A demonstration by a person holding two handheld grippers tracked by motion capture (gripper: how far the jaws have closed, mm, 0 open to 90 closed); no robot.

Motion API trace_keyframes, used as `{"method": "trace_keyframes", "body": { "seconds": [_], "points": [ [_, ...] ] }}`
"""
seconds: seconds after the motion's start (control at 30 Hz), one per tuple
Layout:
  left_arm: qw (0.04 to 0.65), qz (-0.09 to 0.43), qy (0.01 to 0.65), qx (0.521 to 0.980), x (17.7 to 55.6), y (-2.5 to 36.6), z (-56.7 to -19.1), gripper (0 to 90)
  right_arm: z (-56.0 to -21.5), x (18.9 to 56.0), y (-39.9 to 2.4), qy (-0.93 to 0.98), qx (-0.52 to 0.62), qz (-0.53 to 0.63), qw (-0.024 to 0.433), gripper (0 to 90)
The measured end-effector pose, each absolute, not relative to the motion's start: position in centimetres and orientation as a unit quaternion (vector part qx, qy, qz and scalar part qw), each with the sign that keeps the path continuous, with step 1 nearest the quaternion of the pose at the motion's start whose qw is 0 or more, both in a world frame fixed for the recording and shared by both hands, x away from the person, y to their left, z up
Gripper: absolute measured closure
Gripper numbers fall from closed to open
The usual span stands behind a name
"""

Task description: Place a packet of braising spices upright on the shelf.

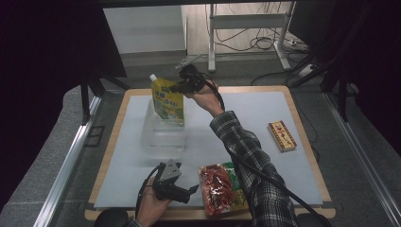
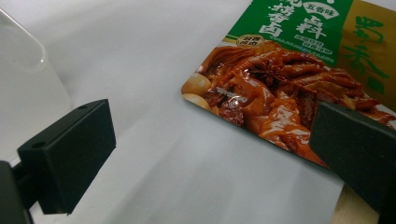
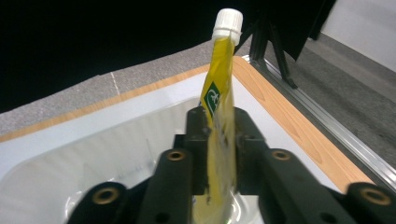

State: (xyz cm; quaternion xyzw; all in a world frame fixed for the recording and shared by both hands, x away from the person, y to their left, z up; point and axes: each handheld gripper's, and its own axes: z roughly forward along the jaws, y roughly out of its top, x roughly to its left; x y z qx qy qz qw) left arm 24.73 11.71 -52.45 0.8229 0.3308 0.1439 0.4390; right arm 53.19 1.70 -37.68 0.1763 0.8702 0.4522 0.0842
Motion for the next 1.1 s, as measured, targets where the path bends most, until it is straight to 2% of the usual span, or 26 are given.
{"method": "trace_keyframes", "body": {
  "seconds": [0.03,0.07,0.1,0.2,0.23,0.3,0.43,0.77,1.1],
  "points": [
    [0.44,0.143,0.329,0.823,24.8,11.7,-52.5,0.3,-37.7,53.1,1.5,0.87,0.178,0.45,0.091,72.0],
    [0.44,0.143,0.329,0.823,24.8,11.7,-52.5,0.3,-37.7,53.1,1.5,0.87,0.178,0.45,0.091,72.0],
    [0.439,0.144,0.329,0.823,24.8,11.7,-52.5,0.2,-37.6,53.0,1.3,0.869,0.182,0.451,0.095,66.7],
    [0.44,0.143,0.328,0.824,24.8,11.7,-52.6,0.2,-37.6,52.9,1.1,0.868,0.181,0.45,0.102,62.9],
    [0.44,0.141,0.328,0.824,24.8,11.7,-52.6,0.2,-37.6,52.8,1.0,0.869,0.182,0.448,0.104,58.3],
    [0.44,0.139,0.327,0.825,24.8,11.7,-52.6,0.2,-37.6,52.8,1.0,0.87,0.182,0.445,0.107,56.5],
    [0.444,0.136,0.329,0.822,24.8,11.7,-52.6,0.1,-37.4,52.6,0.5,0.868,0.188,0.445,0.119,47.5],
    [0.454,0.133,0.336,0.815,24.9,11.9,-52.5,0.0,-37.2,52.2,-0.7,0.864,0.195,0.445,0.128,34.4],
    [0.453,0.131,0.337,0.815,24.9,11.8,-52.6,0.0,-37.2,51.5,-1.8,0.863,0.196,0.447,0.131,27.8]
  ]
}}
